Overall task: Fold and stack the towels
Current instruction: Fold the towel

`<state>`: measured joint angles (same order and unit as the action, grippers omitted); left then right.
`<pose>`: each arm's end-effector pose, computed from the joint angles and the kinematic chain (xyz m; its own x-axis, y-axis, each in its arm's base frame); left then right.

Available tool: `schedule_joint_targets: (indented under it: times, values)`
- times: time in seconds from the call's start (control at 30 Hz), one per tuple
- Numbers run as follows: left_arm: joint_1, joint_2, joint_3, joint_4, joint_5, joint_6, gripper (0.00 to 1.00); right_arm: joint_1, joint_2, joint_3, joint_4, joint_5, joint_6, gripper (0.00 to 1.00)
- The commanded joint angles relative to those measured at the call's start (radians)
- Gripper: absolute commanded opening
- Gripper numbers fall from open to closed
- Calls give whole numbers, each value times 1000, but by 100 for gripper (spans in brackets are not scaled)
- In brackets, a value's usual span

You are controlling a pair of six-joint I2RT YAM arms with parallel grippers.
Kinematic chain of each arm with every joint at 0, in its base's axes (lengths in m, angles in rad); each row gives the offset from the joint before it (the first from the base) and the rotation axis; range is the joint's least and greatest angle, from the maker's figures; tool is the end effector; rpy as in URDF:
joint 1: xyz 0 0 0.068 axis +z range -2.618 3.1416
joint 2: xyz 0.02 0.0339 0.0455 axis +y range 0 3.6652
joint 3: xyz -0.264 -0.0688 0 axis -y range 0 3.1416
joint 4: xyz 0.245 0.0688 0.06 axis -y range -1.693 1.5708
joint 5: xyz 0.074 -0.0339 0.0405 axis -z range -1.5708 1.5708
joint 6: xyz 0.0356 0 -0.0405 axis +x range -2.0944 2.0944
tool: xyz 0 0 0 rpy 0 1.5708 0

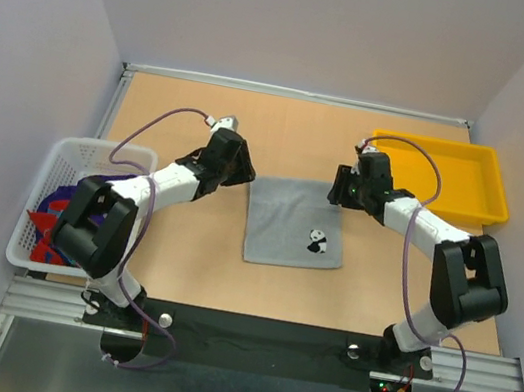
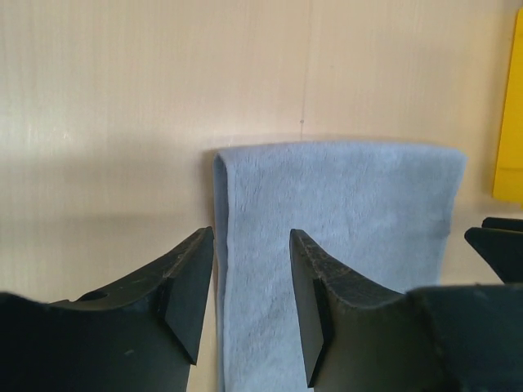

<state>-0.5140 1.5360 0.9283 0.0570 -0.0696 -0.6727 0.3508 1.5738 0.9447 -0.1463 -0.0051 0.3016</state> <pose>0.2969 -0.1648 0.2294 -0.6299 -0.3582 -0.6892 0.0593 0.8625 -0.5025 0.3122 0.1144 0.2051 -0.7308 0.0489 -0.6808 -0.1361 0.9670 0.2155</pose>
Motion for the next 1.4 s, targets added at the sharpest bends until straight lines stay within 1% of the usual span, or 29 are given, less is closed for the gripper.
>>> schedule_joint_targets:
  times: [0.0,0.07,0.13,0.37,0.5,0.63,0.83,1.0,1.07,1.2,1.37]
  values:
    - [17,68,78,47,48,90,52,-38,80,101,74,16,-36,52]
    - [34,110,92,56,62,93,52,-61,127,118,79,10,-33,52]
    - [42,145,107,67,92,96,52,-70,167,144,88,-41,-32,52]
    - [54,216,145,83,146,101,50,-91,239,187,97,-76,-35,50]
    - [55,228,149,86,162,99,48,-98,253,192,105,-101,-30,45]
    - [54,233,142,92,177,87,47,-98,261,200,108,-128,-24,45]
    - [55,254,139,86,172,70,44,-98,270,203,113,-130,-19,45]
    - [55,262,142,86,163,64,44,-98,265,203,113,-130,-21,44]
    - [55,265,145,86,160,64,44,-98,264,203,116,-133,-22,41]
    - [55,269,150,86,165,62,44,-98,261,203,116,-141,-21,38]
    - [58,259,141,70,146,58,47,-98,253,204,116,-142,-24,38]
